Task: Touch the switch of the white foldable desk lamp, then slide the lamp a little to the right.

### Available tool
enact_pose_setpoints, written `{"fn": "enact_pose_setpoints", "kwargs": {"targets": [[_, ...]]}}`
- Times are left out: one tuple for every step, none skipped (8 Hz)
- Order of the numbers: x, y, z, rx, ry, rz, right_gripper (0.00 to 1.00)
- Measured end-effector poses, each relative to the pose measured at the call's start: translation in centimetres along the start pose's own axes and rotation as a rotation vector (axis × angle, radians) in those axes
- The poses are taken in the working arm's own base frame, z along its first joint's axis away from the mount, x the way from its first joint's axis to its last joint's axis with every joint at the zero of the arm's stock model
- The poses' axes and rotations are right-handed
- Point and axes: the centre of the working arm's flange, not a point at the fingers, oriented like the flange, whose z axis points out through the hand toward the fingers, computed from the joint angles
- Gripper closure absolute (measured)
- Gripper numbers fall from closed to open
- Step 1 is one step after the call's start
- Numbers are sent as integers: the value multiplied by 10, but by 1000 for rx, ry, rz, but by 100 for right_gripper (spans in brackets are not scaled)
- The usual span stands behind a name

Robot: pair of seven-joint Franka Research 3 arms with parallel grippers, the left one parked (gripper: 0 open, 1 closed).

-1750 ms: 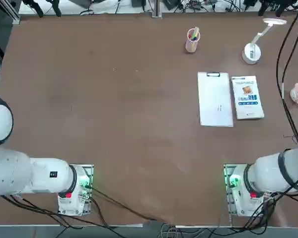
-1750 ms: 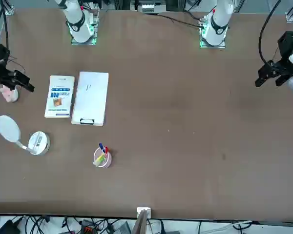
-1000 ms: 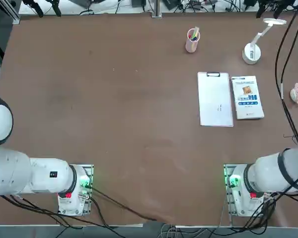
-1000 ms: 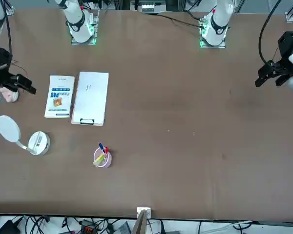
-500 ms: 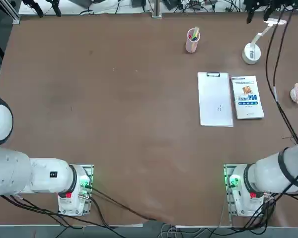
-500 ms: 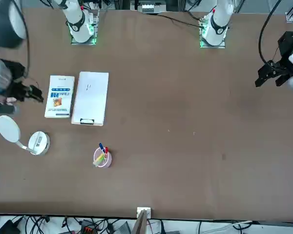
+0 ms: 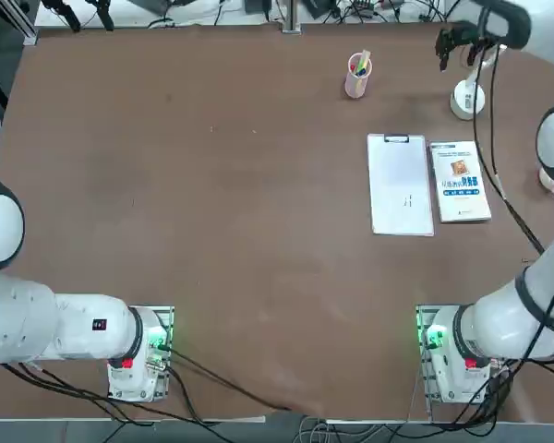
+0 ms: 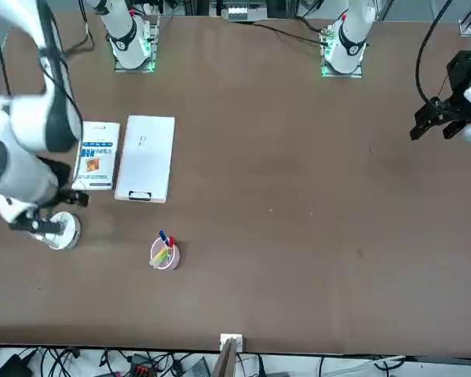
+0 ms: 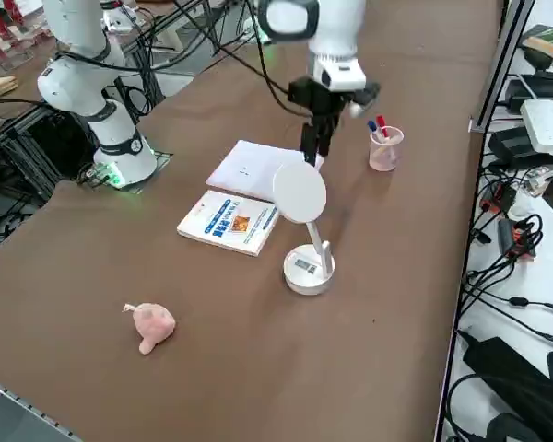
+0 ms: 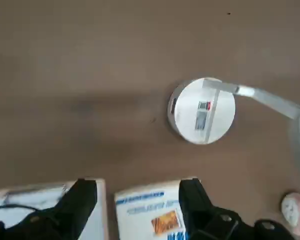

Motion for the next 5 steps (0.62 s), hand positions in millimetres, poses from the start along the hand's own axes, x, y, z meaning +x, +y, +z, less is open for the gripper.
{"fn": "enact_pose_setpoints", "kwargs": {"targets": [[2, -11, 30, -40, 22, 12, 0], [0, -20, 51, -63, 27, 12, 0], [0, -24, 65, -76, 22, 1, 0], [0, -25, 75, -97, 18, -15, 0], [0, -26, 85, -126, 18, -35, 0]]}}
